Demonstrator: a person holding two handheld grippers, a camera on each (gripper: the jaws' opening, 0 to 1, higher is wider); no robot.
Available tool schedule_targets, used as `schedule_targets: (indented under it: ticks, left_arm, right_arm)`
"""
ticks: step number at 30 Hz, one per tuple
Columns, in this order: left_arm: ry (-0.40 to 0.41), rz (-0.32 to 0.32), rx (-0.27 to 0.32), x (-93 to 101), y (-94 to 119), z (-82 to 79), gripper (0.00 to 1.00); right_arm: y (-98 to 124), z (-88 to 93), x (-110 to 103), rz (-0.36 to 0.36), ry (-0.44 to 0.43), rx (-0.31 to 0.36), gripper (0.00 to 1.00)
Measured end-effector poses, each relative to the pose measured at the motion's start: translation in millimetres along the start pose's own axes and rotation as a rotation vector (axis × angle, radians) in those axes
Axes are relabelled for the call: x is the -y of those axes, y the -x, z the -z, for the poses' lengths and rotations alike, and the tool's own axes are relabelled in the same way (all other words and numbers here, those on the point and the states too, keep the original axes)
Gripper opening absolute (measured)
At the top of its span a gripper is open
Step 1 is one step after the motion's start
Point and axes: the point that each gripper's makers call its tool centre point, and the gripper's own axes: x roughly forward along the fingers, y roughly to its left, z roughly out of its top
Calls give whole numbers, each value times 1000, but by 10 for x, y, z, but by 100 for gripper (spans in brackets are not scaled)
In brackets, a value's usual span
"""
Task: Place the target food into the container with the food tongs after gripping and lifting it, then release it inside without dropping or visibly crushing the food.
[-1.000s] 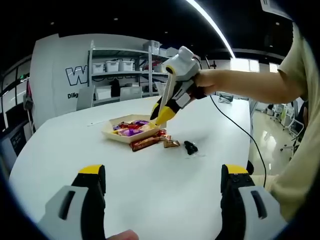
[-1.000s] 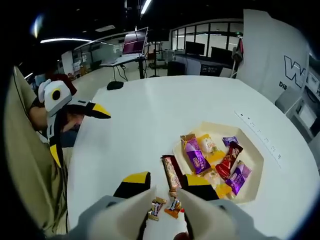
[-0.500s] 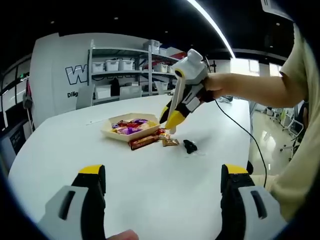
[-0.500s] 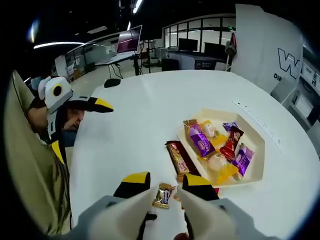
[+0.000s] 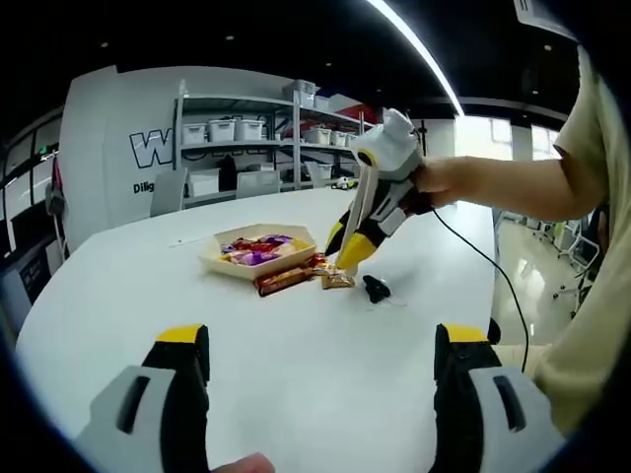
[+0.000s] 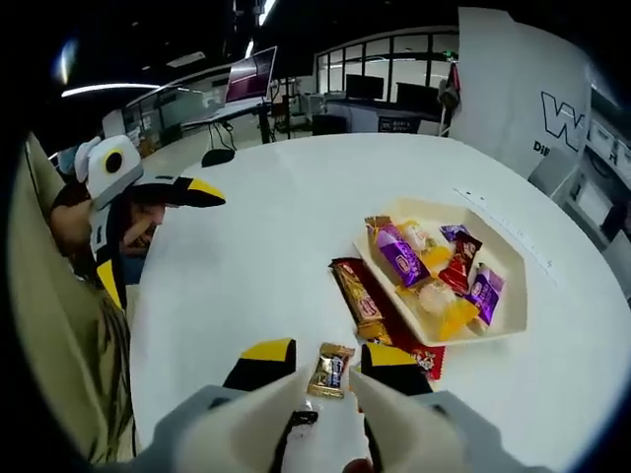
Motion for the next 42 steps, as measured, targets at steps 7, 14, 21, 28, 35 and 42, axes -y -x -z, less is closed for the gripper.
schedule_targets:
  ticks: [7,14,21,28,35,42]
  left_arm:
    - [4,3,-6,-3,-14,20,92]
    - [7,3,-9,-10,-18,35,92]
    - [10,3,-12,-13,-21,45,92]
    - [11,4,-15,-17,-22,58,92]
    - [11,-1,-14,-33,-6,50,92]
    - [7,-1,-14,-31,-3,41,92]
  right_arm:
    - [-37,45,16,26,1,-6,22]
    - [-73,62,19,35,-15,-5,22]
    - [-92,45,31,39,-38,-3,23]
    - [-109,28,44,51,-63,-10,23]
    - [-108,0,55,54,-107,-10,24]
    - [-118,-55,62,59,-139,-3,24]
